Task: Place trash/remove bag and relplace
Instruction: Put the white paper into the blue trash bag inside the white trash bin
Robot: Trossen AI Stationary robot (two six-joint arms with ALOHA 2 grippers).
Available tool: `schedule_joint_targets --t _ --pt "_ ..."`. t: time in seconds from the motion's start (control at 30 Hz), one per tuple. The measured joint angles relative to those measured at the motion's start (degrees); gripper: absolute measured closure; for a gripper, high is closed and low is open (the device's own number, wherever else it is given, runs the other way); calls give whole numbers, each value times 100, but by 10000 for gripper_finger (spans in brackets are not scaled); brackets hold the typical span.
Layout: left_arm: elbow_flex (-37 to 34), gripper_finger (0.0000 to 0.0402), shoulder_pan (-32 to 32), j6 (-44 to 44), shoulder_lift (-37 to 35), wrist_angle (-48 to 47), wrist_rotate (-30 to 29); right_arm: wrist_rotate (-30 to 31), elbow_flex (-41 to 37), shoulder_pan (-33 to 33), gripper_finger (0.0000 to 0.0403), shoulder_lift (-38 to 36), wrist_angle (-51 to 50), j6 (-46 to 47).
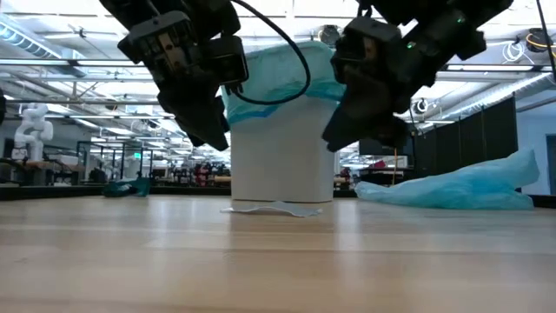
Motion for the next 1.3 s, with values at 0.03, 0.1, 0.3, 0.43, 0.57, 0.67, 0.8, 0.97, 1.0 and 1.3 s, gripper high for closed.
schedule_joint_targets --t 0.03,0.1,0.3,0.43,0.57,0.67,0.8,0.97,1.0,1.3 --pt "0 401 22 19 0 17 -2 1 0 -15 299 79 154 -92" --pt "0 401 71 31 0 23 -9 -7 0 -53 299 247 550 -312" --pt "2 401 216 151 0 -15 -15 -187 2 -137 279 727 1312 -846" --pt "2 401 242 180 0 -40 -7 -191 2 -188 246 1028 1258 -863" --pt "2 401 238 182 0 -36 -68 -336 2 -252 219 1322 1361 -732" --pt "2 401 240 175 0 -31 -85 -339 2 -290 209 1486 1403 -566" --pt "2 401 240 172 0 -37 -87 -330 5 -359 207 1610 1718 -581" --pt "4 401 238 153 0 -54 -90 -321 4 -428 206 1688 1904 -561" --pt "4 401 240 139 0 -73 -90 -322 4 -428 206 1680 1895 -518" --pt "-44 401 227 172 2 -296 -109 -291 2 -426 206 1268 1785 -91"
